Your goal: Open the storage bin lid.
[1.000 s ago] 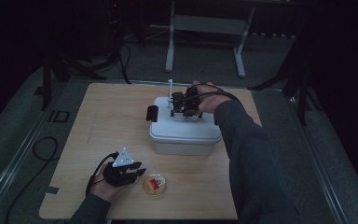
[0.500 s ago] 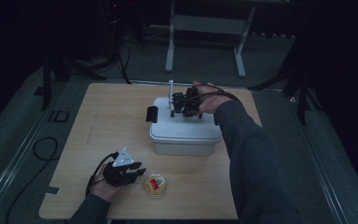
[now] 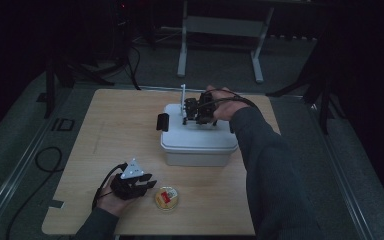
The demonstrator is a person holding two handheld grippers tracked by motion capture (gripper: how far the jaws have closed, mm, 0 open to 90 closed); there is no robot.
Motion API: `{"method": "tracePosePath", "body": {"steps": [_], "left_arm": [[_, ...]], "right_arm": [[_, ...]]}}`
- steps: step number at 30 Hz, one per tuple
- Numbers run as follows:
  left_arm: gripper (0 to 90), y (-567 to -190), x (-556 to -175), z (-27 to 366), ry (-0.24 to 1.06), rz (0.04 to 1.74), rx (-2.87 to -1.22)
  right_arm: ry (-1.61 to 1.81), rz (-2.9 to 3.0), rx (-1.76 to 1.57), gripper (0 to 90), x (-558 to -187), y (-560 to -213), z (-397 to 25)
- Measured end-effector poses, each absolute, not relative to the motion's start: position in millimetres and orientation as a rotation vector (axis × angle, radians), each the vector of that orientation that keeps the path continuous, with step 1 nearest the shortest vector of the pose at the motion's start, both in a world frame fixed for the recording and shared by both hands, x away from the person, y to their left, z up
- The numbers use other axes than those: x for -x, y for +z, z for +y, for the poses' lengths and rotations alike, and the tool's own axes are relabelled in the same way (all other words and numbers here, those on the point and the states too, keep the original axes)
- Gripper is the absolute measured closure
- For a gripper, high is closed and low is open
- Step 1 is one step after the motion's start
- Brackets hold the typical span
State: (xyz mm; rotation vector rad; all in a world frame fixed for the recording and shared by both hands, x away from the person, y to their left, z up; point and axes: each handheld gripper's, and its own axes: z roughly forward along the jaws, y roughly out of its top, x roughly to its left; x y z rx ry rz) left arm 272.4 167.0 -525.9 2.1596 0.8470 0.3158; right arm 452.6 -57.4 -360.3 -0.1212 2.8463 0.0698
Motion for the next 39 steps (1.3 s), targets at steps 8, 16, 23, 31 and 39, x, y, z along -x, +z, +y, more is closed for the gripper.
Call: {"method": "tracePosePath", "body": {"steps": [8, 16, 23, 31, 39], "left_arm": [[67.0, -526.2, -272.4, 166.2, 0.315, 0.847, -2.161], [67.0, -526.1, -272.3, 166.3, 0.316, 0.847, -2.162], [67.0, -526.0, -272.4, 167.0, 0.316, 0.849, -2.161], [67.0, -525.7, -272.2, 167.1, 0.316, 0.848, -2.163], [67.1, -525.9, -272.1, 166.6, 0.317, 0.85, -2.16]], "right_arm": [[0.084, 2.84, 0.106, 84.6, -452.2, -355.0, -59.6], [0.108, 2.83, 0.093, 84.6, -450.6, -345.7, -63.9], [0.105, 2.822, 0.074, 84.6, -450.3, -338.5, -70.2], [0.096, 2.818, 0.044, 84.6, -449.7, -332.6, -79.5], [0.093, 2.809, 0.002, 84.6, -450.3, -324.8, -96.1]]}}
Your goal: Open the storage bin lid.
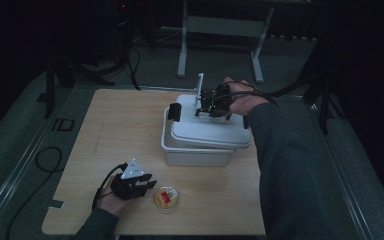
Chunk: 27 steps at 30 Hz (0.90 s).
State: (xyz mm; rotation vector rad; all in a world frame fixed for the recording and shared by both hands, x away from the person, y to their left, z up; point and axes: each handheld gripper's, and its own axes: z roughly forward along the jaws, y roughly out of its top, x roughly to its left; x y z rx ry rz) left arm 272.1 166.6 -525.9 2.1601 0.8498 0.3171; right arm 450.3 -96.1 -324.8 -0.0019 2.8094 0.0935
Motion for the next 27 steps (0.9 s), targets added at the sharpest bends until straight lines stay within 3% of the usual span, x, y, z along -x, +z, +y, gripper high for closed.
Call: {"method": "tracePosePath", "body": {"steps": [27], "left_arm": [[67.1, -526.4, -272.3, 166.0, 0.313, 0.852, -2.16]], "right_arm": [[0.106, 2.803, -0.117, 84.5, -451.5, -313.4, -138.1]]}}
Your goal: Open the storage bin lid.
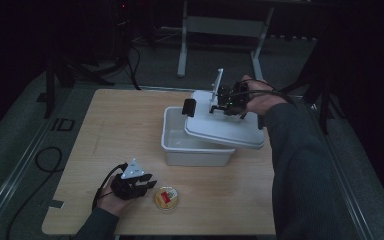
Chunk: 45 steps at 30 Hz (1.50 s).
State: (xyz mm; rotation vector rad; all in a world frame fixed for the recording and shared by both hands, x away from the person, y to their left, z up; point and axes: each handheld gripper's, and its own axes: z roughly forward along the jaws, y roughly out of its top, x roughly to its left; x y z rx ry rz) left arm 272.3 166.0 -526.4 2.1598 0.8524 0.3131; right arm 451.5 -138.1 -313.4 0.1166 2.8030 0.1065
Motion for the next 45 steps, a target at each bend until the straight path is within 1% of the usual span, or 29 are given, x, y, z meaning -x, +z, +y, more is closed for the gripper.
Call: {"method": "tracePosePath", "body": {"steps": [19, 29, 45], "left_arm": [[67.1, -526.5, -272.5, 166.1, 0.316, 0.851, -2.162], [67.1, -526.9, -272.8, 165.5, 0.312, 0.853, -2.164], [67.1, -527.1, -272.9, 165.5, 0.311, 0.852, -2.165]], "right_arm": [[0.092, 2.803, -0.188, 84.5, -451.3, -311.4, -164.0], [0.087, 2.805, -0.258, 84.5, -452.6, -314.9, -191.4], [0.087, 2.805, -0.339, 84.5, -452.7, -319.2, -222.3]]}}
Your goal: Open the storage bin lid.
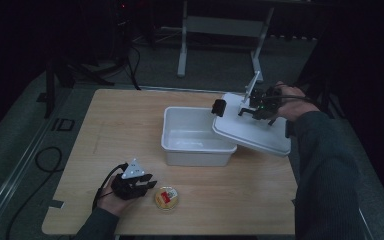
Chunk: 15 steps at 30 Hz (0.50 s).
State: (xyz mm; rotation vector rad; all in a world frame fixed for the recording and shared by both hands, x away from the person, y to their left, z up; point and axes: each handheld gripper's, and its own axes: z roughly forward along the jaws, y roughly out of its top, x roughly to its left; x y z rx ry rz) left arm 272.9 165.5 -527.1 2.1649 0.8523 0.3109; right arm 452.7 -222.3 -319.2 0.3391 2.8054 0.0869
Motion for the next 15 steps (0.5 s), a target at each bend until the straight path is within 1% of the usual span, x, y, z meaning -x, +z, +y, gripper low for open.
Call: {"method": "tracePosePath", "body": {"steps": [15], "left_arm": [[67.1, -527.3, -273.4, 165.2, 0.311, 0.852, -2.165]], "right_arm": [[0.099, 2.807, -0.442, 84.5, -448.6, -328.7, -255.8]]}}
